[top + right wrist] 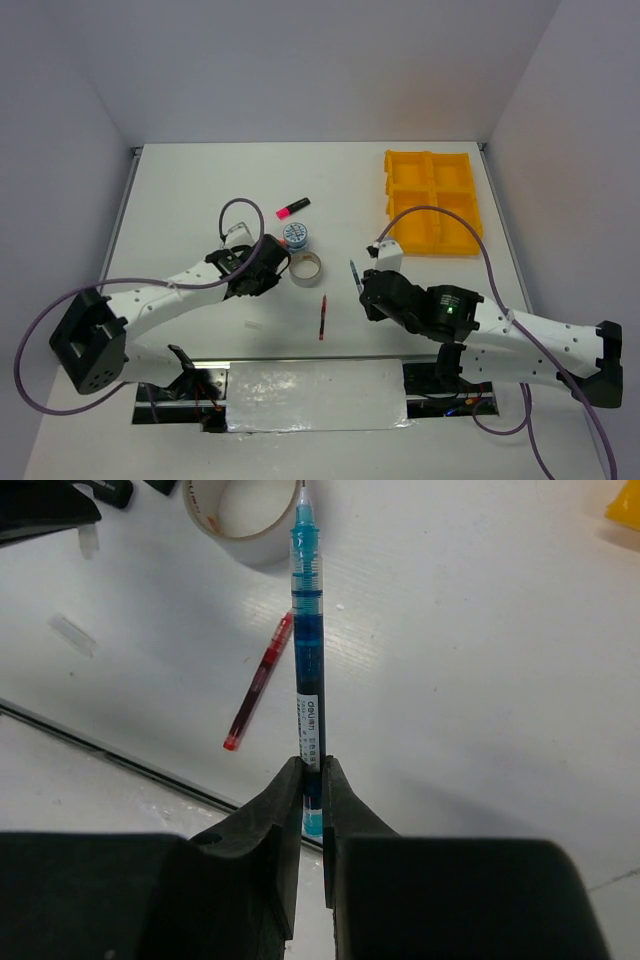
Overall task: Sort the stationery into containers
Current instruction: Pick up the pen cap from the center of the board, then close the pen cap on the pen.
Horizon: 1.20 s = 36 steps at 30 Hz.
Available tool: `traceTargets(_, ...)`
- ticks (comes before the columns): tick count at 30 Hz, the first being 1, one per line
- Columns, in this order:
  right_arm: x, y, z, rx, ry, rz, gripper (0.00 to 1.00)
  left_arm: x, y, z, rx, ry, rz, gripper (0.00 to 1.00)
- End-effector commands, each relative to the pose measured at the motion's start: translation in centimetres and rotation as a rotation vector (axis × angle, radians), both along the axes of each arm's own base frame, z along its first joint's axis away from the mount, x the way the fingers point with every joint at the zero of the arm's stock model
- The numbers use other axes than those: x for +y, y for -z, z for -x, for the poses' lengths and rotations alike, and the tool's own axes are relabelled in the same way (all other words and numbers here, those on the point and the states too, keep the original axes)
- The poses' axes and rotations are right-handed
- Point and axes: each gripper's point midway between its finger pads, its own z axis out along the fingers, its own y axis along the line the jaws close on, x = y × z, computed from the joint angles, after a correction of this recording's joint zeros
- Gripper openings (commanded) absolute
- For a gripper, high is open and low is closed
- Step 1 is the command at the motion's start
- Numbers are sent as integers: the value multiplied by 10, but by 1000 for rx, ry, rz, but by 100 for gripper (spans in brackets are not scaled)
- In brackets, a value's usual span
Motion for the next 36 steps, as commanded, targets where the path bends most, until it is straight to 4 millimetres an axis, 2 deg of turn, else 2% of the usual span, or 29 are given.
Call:
traceTargets(1, 13, -6, -1, -35, -44, -61, 0, 5, -37, -4, -94, 46, -9, 0)
traceTargets(2, 15, -6, -1, -36, -50, -70, 0, 4, -45, -5, -113, 58, -6, 0)
traceTargets(4, 22, -11, -1, -49, -71, -115, 0, 0, -75, -8, -198, 110, 20, 0)
traceTargets(6, 30, -10, 8, -37, -128, -169, 0, -3, -101, -10, -287, 151, 33, 0)
traceTargets(7, 39, -18, 9, -51, -150, -229, 0, -2, -121, -9, -346, 161, 71, 0)
traceTargets(8, 42, -11, 13, -45, -176, -246, 0, -2, -130, -9, -380, 178, 84, 0)
traceTargets(9, 49, -16, 21, -38, -226, -299, 0, -6, -146, -11, -442, 213, 111, 0)
traceTargets(10, 58, -26, 23, -56, -255, -359, 0, -4, -167, -7, -507, 223, 159, 0)
traceTargets(11, 61, -23, 27, -57, -290, -372, 0, -5, -174, -5, -539, 241, 179, 0)
traceTargets(13, 76, -34, 36, -59, -360, -442, 0, -5, -206, 1, -643, 274, 259, 0)
traceTargets(14, 80, -34, 39, -56, -384, -460, 0, -6, -212, 4, -665, 289, 278, 0)
traceTargets(15, 91, -41, 46, -56, -433, -505, 0, -8, -232, 11, -730, 326, 336, 0)
traceTargets(16, 96, -42, 50, -56, -459, -525, 0, -10, -241, 14, -765, 347, 361, 0)
traceTargets(17, 101, -44, 53, -55, -481, -543, 0, -11, -241, 17, -789, 378, 364, 0)
traceTargets(20, 118, -58, 62, -80, -535, -612, 0, -15, -269, 31, -911, 452, 449, 0)
traceTargets(24, 129, -73, 67, -125, -543, -639, 0, -21, -283, 40, -976, 511, 497, 0)
traceTargets(28, 137, -85, 64, -164, -509, -658, 0, -26, -286, 44, -1008, 539, 540, 0)
traceTargets(36, 127, -100, 48, -225, -403, -687, 0, -32, -281, 44, -999, 546, 566, 0)
